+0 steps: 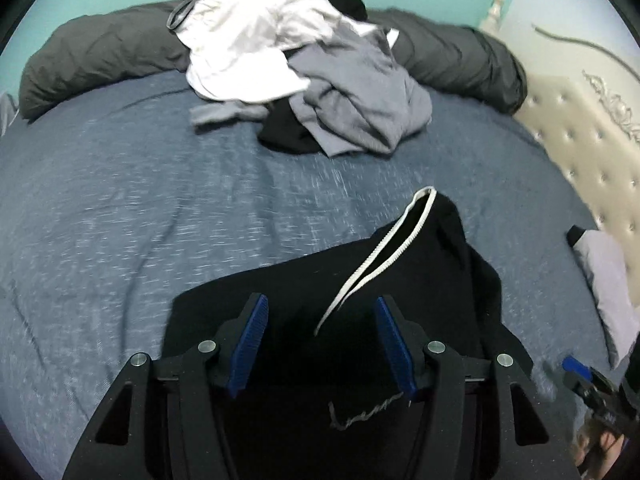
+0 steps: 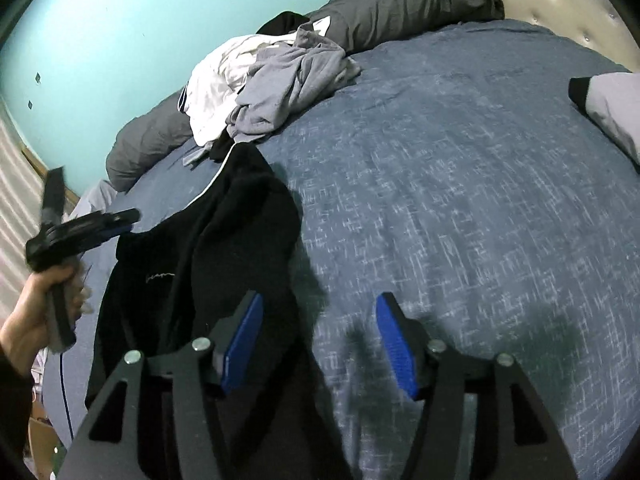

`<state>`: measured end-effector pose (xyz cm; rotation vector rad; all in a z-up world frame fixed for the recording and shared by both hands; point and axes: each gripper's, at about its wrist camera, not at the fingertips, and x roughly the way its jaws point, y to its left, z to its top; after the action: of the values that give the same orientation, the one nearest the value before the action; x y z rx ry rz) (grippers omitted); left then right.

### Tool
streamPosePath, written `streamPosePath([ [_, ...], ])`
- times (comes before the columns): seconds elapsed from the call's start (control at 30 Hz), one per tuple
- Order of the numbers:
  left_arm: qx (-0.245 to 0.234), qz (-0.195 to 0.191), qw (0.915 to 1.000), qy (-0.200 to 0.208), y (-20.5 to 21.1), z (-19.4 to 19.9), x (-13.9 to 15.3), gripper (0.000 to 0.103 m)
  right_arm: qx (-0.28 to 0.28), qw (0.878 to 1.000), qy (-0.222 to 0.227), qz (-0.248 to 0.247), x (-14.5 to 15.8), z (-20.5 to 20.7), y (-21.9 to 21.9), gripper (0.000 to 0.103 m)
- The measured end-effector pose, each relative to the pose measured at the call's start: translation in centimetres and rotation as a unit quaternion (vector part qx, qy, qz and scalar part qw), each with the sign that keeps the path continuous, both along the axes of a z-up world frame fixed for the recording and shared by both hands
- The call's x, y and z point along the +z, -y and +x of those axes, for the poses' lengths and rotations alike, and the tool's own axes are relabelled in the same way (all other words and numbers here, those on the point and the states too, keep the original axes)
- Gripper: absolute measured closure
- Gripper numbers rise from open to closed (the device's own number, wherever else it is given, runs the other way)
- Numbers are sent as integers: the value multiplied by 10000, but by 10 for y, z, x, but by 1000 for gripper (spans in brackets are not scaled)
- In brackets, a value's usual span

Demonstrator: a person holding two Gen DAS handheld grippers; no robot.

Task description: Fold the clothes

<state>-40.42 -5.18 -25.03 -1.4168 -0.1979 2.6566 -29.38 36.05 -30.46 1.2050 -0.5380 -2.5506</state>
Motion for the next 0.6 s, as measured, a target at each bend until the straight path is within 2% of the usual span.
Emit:
streamPosePath([
  [0.1,-91,-269,9993,234,-13,-19,-11,53,21,9999,-10,-162,-6,1,-5,43],
  [0.2,-175,-338,9980,497,-21,-28,-26,61,80,9997,80,-227,-16,-3,-5,43],
  [0.3,-271,-318,9971,640,-32,-29,-39,89,172,9993,74,-327,-17,-6,-4,43],
  [0.4,-534,-366,9956,675,-52,-20,-45,99,221,9991,-60,-365,-12,-5,-4,43],
  [0.47,-681,-428,9941,733,-63,-15,-51,99,245,9987,-59,-435,-12,-5,-4,43],
  [0.6,-622,-274,9946,787,-63,-13,-53,99,238,9984,-49,-501,-11,-7,-7,43],
])
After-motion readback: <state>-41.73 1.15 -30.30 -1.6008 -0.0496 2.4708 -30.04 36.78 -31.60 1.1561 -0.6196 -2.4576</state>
